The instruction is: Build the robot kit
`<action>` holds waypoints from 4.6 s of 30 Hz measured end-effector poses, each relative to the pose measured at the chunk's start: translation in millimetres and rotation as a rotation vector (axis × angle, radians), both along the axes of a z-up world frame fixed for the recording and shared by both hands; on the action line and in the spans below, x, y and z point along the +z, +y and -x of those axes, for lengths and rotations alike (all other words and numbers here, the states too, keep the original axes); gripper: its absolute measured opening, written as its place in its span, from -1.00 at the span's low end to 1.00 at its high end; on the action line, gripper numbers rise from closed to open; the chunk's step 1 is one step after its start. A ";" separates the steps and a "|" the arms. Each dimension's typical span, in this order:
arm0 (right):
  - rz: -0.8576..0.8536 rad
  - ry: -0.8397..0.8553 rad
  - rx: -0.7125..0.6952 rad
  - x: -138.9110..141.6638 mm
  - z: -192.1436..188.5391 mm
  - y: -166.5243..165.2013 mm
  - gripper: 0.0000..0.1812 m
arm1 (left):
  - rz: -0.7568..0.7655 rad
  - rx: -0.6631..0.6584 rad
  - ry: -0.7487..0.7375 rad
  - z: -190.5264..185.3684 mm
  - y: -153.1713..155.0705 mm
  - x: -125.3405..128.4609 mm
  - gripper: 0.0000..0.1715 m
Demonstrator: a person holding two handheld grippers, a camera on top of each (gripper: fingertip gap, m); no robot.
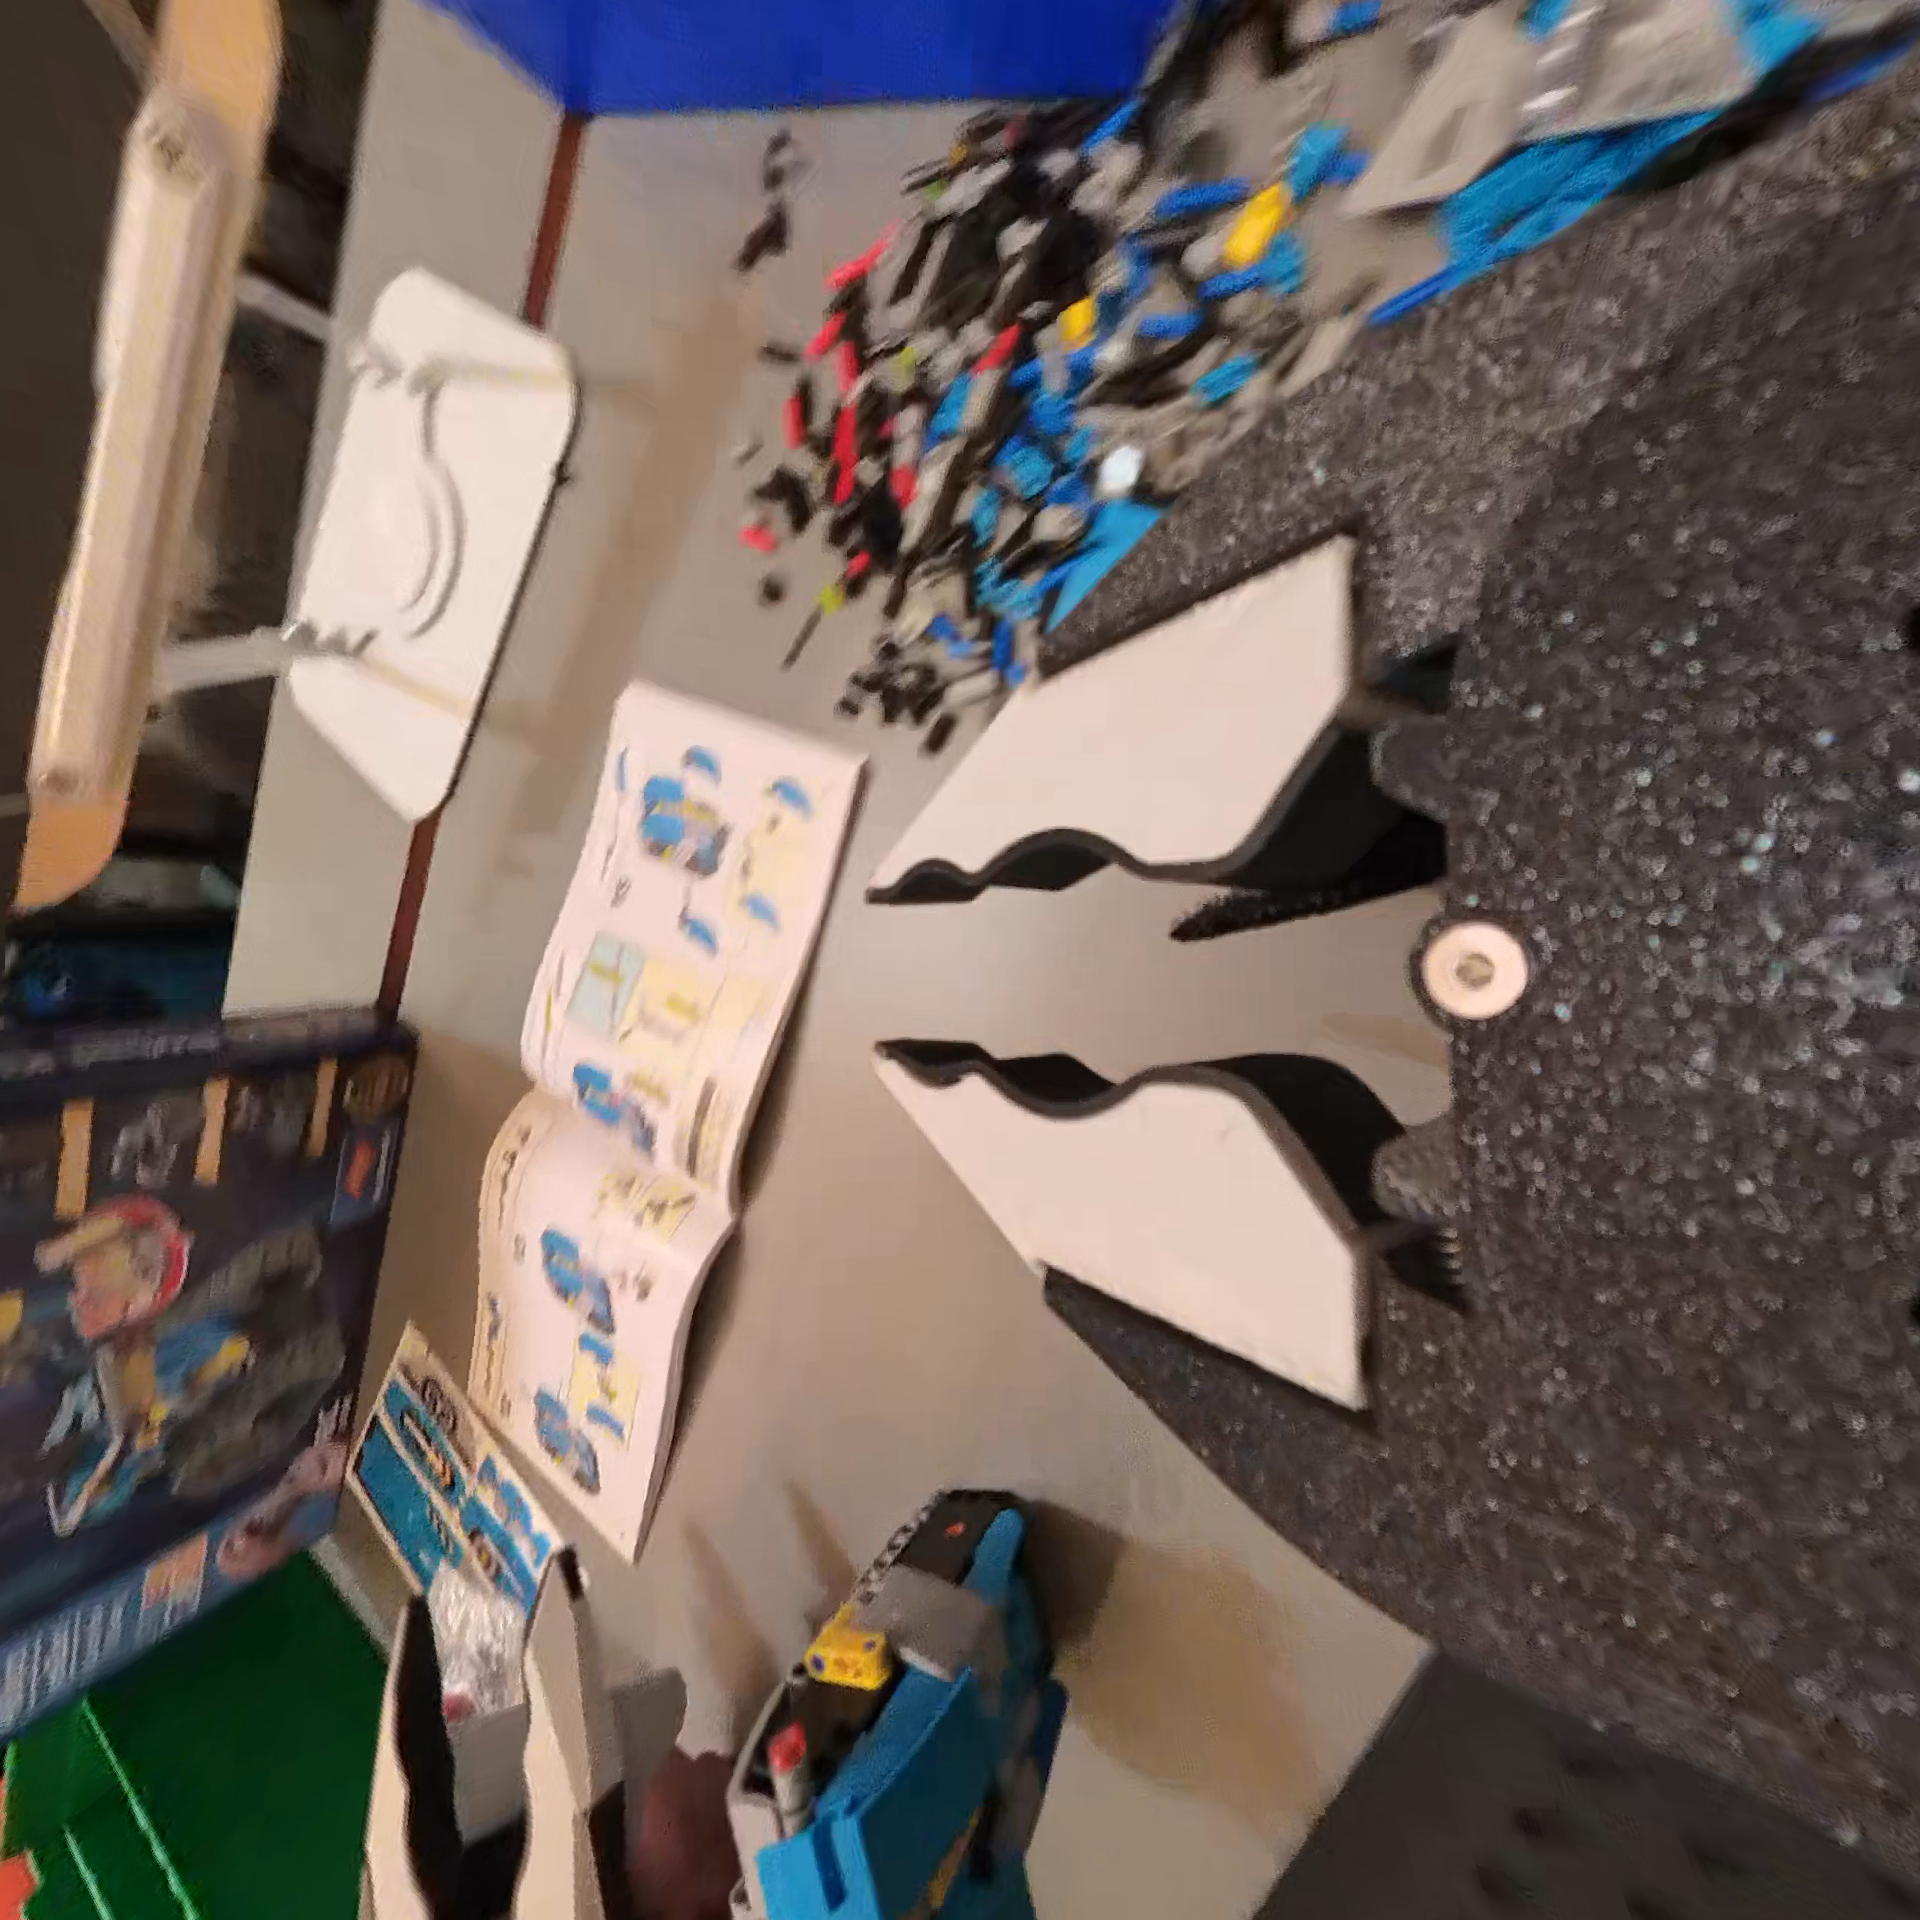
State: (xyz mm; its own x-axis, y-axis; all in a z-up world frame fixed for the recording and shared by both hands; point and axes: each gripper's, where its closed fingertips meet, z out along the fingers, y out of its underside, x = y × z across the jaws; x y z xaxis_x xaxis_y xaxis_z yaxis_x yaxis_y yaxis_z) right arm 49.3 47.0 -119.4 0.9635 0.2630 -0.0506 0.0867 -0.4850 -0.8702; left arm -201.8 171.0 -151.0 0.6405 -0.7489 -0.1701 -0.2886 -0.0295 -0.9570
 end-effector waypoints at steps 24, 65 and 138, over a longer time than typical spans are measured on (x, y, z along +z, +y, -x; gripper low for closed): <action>0.276 -0.152 -0.466 -95.8 -103.7 91.2 -0.63 | 0.133 -0.045 -0.123 5.2 5.2 2.0 -0.23; 0.311 -0.209 -0.412 -108.8 -98.6 89.1 -0.90 | 0.169 -0.035 -0.121 5.4 9.0 -1.7 -0.23; 0.327 -0.136 0.764 -107.8 95.6 -0.4 -0.95 | 0.211 -0.042 -0.141 6.8 10.3 -3.8 -0.23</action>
State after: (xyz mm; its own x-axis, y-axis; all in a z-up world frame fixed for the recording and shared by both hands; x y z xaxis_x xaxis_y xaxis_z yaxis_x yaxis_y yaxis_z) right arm -46.3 46.6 -227.2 0.5296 0.8377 -0.1338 0.5875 -0.4759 -0.6545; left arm -208.6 181.4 -154.9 0.6145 -0.7847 0.0814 -0.1581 -0.2236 -0.9618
